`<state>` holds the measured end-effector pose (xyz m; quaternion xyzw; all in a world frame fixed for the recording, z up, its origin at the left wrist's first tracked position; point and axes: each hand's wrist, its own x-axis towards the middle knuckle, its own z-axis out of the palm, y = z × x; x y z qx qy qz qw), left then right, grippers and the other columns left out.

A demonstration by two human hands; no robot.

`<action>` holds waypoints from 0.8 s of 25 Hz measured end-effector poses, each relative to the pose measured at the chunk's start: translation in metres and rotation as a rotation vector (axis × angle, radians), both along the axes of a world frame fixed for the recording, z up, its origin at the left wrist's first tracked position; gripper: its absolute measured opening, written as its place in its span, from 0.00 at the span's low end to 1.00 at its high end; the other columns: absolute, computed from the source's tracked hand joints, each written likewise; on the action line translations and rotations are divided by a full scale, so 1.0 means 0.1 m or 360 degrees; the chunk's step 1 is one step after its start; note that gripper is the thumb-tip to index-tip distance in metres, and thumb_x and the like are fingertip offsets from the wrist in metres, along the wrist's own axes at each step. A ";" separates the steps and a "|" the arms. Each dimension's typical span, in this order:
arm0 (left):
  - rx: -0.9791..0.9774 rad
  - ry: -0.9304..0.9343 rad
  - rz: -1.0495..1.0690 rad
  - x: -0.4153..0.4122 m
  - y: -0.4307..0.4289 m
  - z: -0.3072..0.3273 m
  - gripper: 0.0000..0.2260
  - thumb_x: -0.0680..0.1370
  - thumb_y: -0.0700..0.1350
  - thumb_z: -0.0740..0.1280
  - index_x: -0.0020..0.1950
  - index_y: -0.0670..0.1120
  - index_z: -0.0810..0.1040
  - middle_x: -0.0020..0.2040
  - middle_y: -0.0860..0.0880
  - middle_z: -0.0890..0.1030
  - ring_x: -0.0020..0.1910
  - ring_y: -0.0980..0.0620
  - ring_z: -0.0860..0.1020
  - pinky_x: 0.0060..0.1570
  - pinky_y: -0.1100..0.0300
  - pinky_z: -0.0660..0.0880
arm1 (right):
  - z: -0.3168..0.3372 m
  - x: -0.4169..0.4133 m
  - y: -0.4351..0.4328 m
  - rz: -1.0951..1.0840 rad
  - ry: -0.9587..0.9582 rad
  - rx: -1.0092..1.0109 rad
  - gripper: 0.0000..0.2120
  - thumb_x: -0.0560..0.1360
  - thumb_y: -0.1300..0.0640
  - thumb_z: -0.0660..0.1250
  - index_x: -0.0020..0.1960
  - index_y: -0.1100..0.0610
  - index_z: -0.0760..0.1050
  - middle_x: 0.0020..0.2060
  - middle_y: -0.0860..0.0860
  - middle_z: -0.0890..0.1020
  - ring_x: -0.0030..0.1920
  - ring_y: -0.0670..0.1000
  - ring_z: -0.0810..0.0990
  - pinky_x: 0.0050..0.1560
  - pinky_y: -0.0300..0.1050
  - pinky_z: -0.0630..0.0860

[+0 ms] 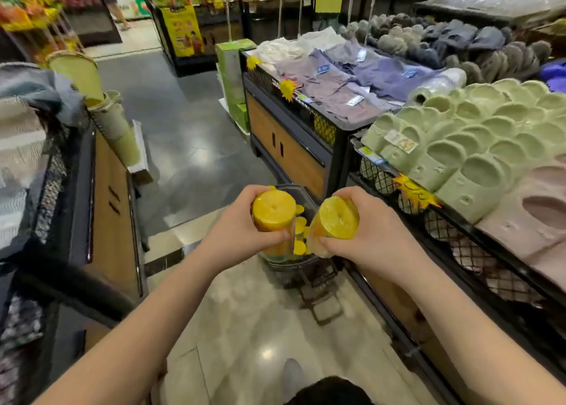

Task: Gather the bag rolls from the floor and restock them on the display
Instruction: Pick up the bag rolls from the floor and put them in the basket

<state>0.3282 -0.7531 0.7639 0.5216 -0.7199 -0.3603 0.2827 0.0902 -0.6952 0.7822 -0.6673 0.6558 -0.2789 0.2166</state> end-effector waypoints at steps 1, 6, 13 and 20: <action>0.0002 -0.0016 -0.0026 -0.03 -0.32 0.02 0.31 0.67 0.50 0.81 0.65 0.61 0.70 0.56 0.61 0.78 0.52 0.64 0.78 0.52 0.58 0.79 | 0.01 -0.04 -0.32 -0.0019 -0.0003 0.0024 0.31 0.62 0.43 0.78 0.61 0.40 0.70 0.50 0.38 0.77 0.51 0.44 0.77 0.50 0.49 0.78; 0.0047 -0.0031 -0.0187 -0.08 -1.72 -0.01 0.32 0.65 0.51 0.82 0.64 0.62 0.72 0.58 0.61 0.78 0.56 0.62 0.77 0.58 0.52 0.79 | -0.07 -0.11 -1.70 -0.0060 0.0112 0.0106 0.33 0.62 0.41 0.78 0.63 0.41 0.69 0.53 0.39 0.76 0.56 0.47 0.76 0.53 0.52 0.78; 0.0031 -0.0309 -0.0684 -0.32 -3.66 -0.56 0.34 0.61 0.60 0.79 0.65 0.64 0.70 0.60 0.62 0.76 0.60 0.58 0.76 0.60 0.49 0.77 | -0.65 -0.18 -2.88 -0.0361 0.0183 0.0238 0.38 0.64 0.40 0.78 0.69 0.42 0.67 0.62 0.41 0.73 0.63 0.46 0.73 0.60 0.49 0.75; 0.0007 -0.0470 -0.1317 -0.64 -5.31 -1.32 0.34 0.64 0.46 0.82 0.67 0.52 0.72 0.60 0.57 0.74 0.58 0.57 0.72 0.50 0.76 0.64 | -1.18 0.13 -3.80 -0.1011 0.0127 0.0466 0.33 0.65 0.45 0.78 0.67 0.47 0.70 0.60 0.47 0.75 0.62 0.50 0.74 0.60 0.51 0.74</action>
